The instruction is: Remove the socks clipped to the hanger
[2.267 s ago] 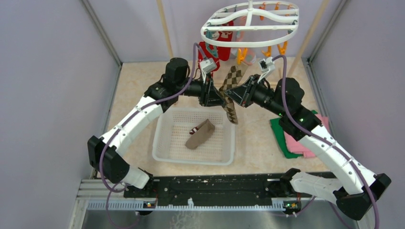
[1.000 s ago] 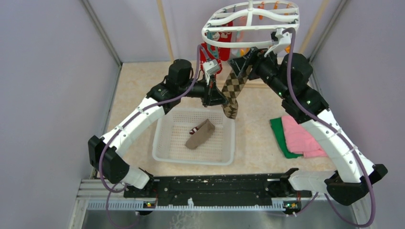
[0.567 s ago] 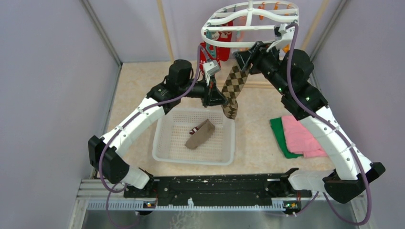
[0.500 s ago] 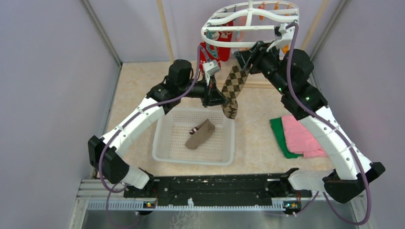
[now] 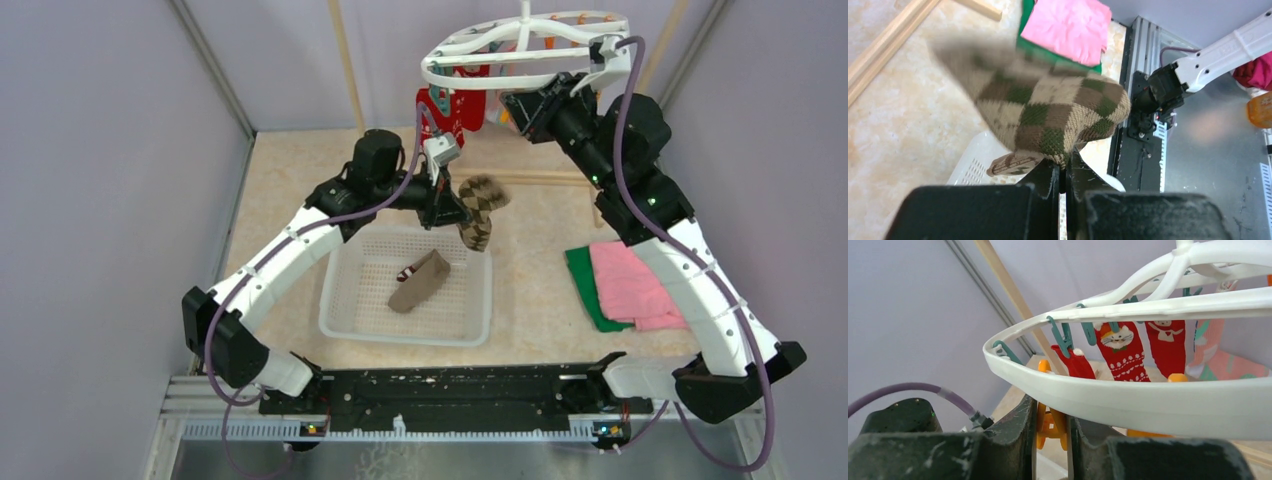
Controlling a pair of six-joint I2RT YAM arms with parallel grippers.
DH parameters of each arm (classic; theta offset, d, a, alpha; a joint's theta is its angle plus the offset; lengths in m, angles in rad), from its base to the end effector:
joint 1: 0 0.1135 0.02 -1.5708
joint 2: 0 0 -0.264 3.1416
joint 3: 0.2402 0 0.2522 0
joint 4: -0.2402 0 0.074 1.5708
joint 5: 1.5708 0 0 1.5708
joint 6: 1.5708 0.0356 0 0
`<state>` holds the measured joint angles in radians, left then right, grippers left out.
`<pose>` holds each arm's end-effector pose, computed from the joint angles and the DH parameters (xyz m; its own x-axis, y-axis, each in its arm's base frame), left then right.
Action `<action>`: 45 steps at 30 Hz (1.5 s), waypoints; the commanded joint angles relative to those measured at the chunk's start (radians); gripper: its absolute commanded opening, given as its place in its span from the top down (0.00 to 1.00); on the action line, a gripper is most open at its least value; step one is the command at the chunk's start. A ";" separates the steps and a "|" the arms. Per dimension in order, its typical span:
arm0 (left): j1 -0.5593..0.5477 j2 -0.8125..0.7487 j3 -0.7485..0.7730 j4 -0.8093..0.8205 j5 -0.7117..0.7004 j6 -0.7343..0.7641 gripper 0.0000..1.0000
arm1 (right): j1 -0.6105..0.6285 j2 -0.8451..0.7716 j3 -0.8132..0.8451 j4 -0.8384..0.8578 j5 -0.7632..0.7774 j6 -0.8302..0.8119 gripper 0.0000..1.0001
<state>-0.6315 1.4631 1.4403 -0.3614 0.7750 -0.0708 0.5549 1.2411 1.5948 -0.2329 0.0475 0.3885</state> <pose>0.2517 -0.2150 0.3931 -0.3686 0.2070 -0.9062 0.9216 0.2088 -0.3272 0.2153 0.1315 0.5176 -0.0894 0.3898 -0.9166 -0.4888 0.7847 0.3813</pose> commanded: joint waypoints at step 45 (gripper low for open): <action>0.017 0.024 0.137 -0.048 -0.354 0.165 0.06 | -0.230 -0.449 -0.283 -0.265 0.054 0.014 0.12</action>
<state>-0.6231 1.4025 1.4651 -0.5449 0.4236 0.1596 0.3317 0.8387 1.3476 -0.4812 0.1310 0.3733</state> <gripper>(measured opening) 0.948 0.873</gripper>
